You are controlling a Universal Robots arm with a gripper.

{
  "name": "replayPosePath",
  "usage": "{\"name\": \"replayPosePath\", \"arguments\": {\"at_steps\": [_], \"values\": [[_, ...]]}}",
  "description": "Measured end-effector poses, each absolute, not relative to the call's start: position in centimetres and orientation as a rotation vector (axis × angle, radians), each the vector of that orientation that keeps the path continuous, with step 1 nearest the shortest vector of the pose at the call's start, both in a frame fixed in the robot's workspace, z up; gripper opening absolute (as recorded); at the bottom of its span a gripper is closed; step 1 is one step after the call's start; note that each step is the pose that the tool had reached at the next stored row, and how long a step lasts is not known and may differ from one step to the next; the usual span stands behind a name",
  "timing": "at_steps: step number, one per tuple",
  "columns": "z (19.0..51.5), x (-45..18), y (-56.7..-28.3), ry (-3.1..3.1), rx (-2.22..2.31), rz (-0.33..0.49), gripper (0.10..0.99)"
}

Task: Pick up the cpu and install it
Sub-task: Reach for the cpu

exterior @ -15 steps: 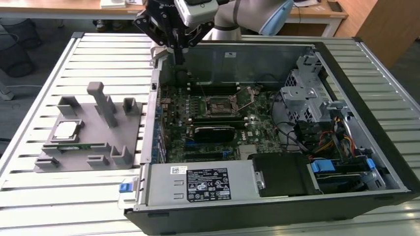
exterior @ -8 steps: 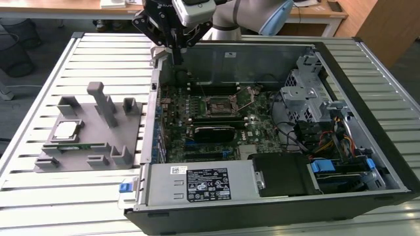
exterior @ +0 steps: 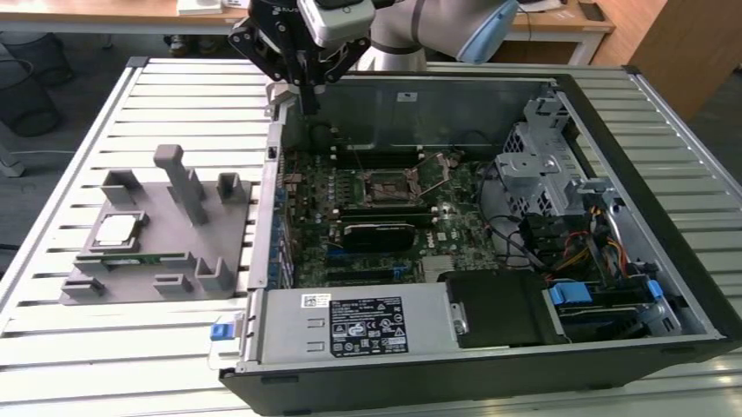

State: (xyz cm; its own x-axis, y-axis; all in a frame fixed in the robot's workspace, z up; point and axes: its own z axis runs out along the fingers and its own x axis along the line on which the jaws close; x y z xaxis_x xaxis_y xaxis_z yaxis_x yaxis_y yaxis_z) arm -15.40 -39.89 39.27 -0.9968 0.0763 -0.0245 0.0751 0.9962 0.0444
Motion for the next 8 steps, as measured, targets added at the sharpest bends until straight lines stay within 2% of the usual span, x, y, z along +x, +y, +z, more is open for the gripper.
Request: {"name": "replayPosePath", "arguments": {"at_steps": [8], "values": [[39.26,-15.82,-39.89,3.112,0.118,0.068,0.106]]}}
